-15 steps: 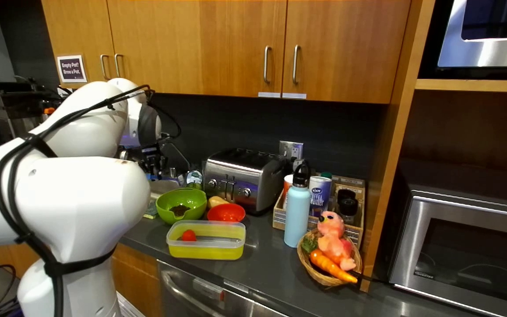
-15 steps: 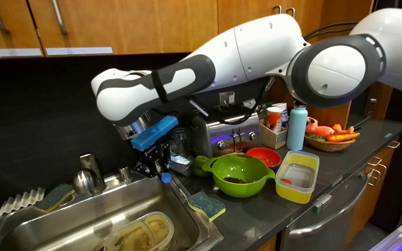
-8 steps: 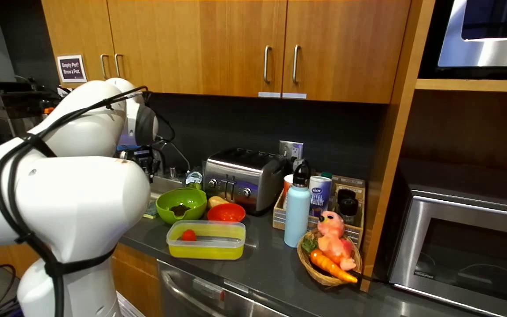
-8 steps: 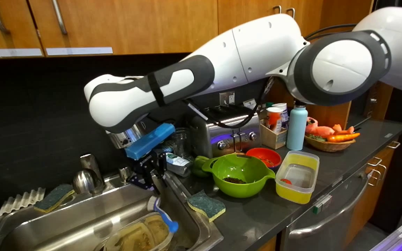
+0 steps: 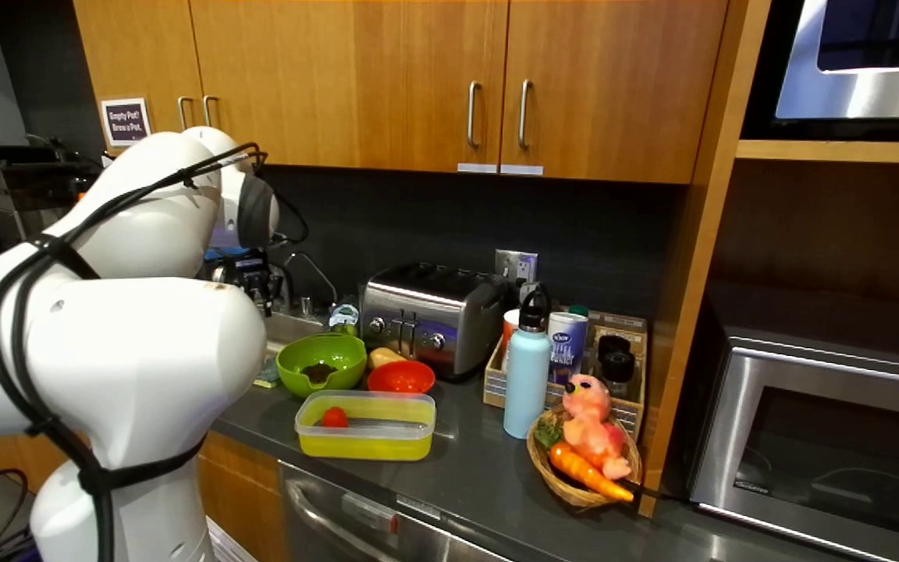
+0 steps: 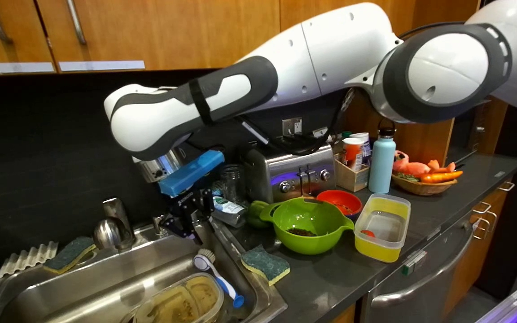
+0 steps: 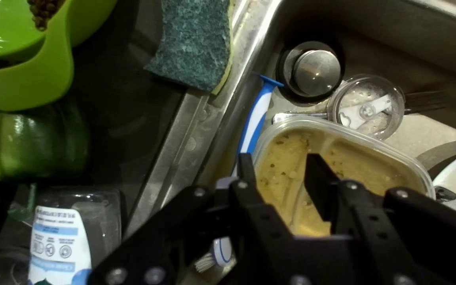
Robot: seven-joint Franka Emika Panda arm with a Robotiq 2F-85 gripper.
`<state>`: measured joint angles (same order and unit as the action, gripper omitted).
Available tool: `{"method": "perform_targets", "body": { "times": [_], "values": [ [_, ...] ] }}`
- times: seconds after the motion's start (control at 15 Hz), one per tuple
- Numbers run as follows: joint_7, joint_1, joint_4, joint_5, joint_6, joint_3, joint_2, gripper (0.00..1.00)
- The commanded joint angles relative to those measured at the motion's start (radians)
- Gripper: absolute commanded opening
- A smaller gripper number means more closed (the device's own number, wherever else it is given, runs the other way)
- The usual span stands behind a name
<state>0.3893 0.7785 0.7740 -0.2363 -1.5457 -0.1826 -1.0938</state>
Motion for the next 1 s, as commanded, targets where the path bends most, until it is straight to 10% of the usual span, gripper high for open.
{"method": "perform_targets", "body": {
  "times": [0.0, 0.33, 0.93],
  "values": [
    [0.005, -0.013, 0.060, 0.006, 0.012, -0.003, 0.051, 0.71],
    [-0.011, -0.056, 0.086, 0.047, 0.017, -0.018, 0.031, 0.99],
    [-0.009, -0.094, 0.163, 0.090, 0.012, -0.018, 0.042, 0.99]
  ]
}}
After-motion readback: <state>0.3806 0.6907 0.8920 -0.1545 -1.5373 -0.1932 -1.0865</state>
